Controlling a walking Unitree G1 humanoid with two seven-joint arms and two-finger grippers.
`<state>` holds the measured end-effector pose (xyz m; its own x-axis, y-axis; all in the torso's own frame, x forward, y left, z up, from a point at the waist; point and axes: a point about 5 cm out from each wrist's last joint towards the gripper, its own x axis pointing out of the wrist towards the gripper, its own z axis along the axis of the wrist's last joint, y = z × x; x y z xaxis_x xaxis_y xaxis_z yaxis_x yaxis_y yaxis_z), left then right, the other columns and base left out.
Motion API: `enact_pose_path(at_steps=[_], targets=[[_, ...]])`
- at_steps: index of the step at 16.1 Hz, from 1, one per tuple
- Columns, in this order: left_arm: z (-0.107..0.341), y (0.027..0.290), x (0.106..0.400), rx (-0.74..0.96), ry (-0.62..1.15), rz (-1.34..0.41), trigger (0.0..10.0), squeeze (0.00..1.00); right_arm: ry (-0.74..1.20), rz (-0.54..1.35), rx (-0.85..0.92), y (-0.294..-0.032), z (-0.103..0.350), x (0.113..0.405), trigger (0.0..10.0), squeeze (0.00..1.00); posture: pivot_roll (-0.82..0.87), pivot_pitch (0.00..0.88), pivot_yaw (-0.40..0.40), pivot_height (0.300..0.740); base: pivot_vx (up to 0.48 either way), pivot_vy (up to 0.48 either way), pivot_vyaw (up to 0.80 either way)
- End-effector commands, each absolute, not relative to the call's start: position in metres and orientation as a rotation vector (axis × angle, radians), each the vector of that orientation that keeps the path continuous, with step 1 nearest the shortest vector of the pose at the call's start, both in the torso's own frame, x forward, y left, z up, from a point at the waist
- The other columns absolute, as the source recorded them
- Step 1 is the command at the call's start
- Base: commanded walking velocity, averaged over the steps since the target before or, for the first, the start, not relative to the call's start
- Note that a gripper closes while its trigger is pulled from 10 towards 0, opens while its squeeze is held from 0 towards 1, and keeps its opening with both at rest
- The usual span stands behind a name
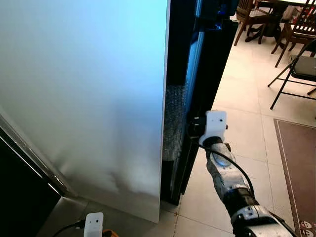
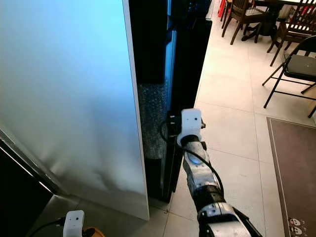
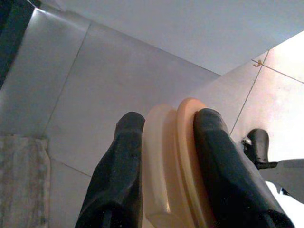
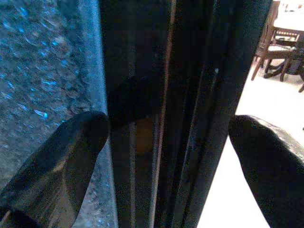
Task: Restocking fridge
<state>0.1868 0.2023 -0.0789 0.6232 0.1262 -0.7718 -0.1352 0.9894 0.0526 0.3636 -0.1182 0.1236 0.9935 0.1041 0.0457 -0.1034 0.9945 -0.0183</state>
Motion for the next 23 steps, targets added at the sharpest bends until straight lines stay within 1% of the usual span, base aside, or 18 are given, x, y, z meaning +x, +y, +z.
enact_pose_path(at_steps=[1,6,12,16,20,21,22,23], targets=[[-0.084,0.203,0.177,0.002,0.933,0.144,10.0,0.00,-0.057,0.121,-0.010,-0.117,0.129,0.368,10.0,0.00,-0.04,0.000,0.025,0.740,0.000,0.000,0.00],[-0.085,0.203,0.176,0.000,0.937,0.143,10.0,0.00,-0.064,0.122,-0.024,-0.118,0.132,0.372,10.0,0.00,-0.04,0.000,0.022,0.740,0.000,0.000,0.00],[-0.084,0.203,0.177,0.005,0.937,0.137,10.0,0.00,-0.100,0.019,-0.030,-0.138,0.135,0.372,10.0,0.00,-0.04,0.000,0.030,0.740,0.000,0.000,0.00],[-0.084,0.205,0.177,0.010,0.939,0.133,10.0,0.00,-0.104,-0.077,-0.035,-0.160,0.131,0.367,10.0,0.00,-0.05,0.000,0.037,0.740,0.000,0.000,0.00],[-0.084,0.205,0.177,0.010,0.939,0.132,10.0,0.00,-0.106,-0.080,-0.036,-0.161,0.131,0.367,10.0,0.00,-0.05,0.000,0.037,0.740,0.000,0.000,0.00],[-0.084,0.204,0.176,0.011,0.941,0.128,10.0,0.00,-0.100,-0.171,-0.047,-0.181,0.124,0.359,10.0,0.00,-0.06,0.000,0.038,0.740,0.000,0.000,0.00],[-0.085,0.204,0.176,0.013,0.943,0.122,10.0,0.00,-0.092,-0.310,-0.070,-0.212,0.114,0.343,10.0,0.00,-0.06,0.000,0.036,0.740,0.000,0.000,0.00],[-0.085,0.204,0.176,0.013,0.944,0.119,10.0,0.00,-0.082,-0.366,-0.086,-0.226,0.109,0.335,10.0,0.00,-0.06,0.000,0.034,0.740,0.000,0.000,0.00]])
